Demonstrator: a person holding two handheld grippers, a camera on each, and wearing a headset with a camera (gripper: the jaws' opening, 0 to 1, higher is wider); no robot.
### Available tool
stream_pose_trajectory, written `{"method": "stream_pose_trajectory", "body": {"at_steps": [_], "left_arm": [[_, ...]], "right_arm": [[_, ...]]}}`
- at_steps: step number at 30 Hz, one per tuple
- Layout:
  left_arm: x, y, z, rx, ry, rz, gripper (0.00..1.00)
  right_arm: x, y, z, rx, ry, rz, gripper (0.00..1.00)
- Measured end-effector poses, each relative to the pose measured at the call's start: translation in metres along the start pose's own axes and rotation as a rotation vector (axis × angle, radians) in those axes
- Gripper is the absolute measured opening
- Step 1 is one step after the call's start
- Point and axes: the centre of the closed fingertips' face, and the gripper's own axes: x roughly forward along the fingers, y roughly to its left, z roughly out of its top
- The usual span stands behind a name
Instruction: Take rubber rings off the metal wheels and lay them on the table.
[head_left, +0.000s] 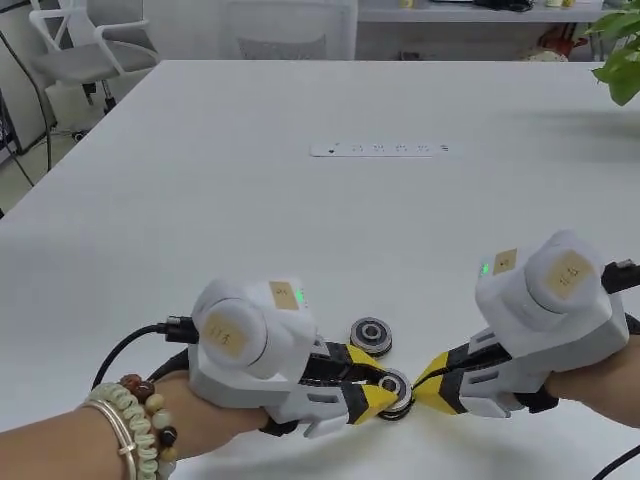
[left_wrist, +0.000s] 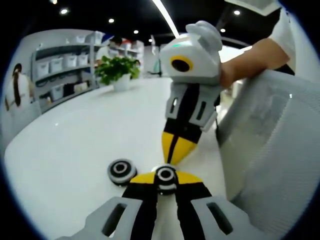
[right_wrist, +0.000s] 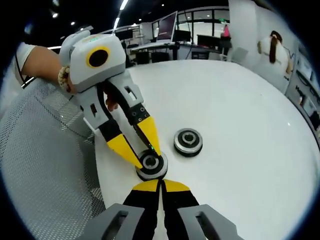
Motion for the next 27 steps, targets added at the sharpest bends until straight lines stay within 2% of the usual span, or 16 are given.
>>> {"method": "stream_pose_trajectory", "body": {"at_steps": [2, 3, 6, 7, 11, 14, 16, 21, 27], "left_arm": [[0.0, 0.0, 0.0, 0.0, 0.0, -0.001, 0.14], [0.0, 0.0, 0.0, 0.001, 0.0, -0.001, 0.14], [0.0, 0.0, 0.0, 0.001, -0.001, 0.0, 0.14], [0.0, 0.0, 0.0, 0.001, -0.001, -0.001, 0.14], [0.0, 0.0, 0.0, 0.002, -0.001, -0.002, 0.14], [0.0, 0.0, 0.0, 0.003, -0.001, -0.003, 0.14], [0.0, -0.001, 0.0, 0.006, -0.001, -0.008, 0.14], [0.0, -0.002, 0.0, 0.008, -0.002, -0.009, 0.14], [0.0, -0.002, 0.0, 0.008, -0.005, -0.01, 0.14]], "right_arm": [[-0.001, 0.0, 0.0, 0.09, 0.0, 0.007, 0.0], [-0.002, 0.0, 0.001, 0.172, -0.002, 0.018, 0.0], [-0.005, -0.002, 0.004, 0.234, -0.043, 0.05, 0.0], [-0.006, -0.001, 0.004, 0.278, -0.056, 0.065, 0.0], [-0.007, -0.001, 0.005, 0.37, -0.069, 0.08, 0.0], [-0.007, 0.0, 0.005, 0.416, -0.074, 0.103, 0.0], [-0.007, 0.001, 0.004, 0.422, -0.069, 0.116, 0.0], [-0.007, 0.004, 0.004, 0.511, -0.067, 0.127, 0.0], [-0.009, 0.008, 0.006, 0.568, -0.083, 0.14, 0.0]]}}
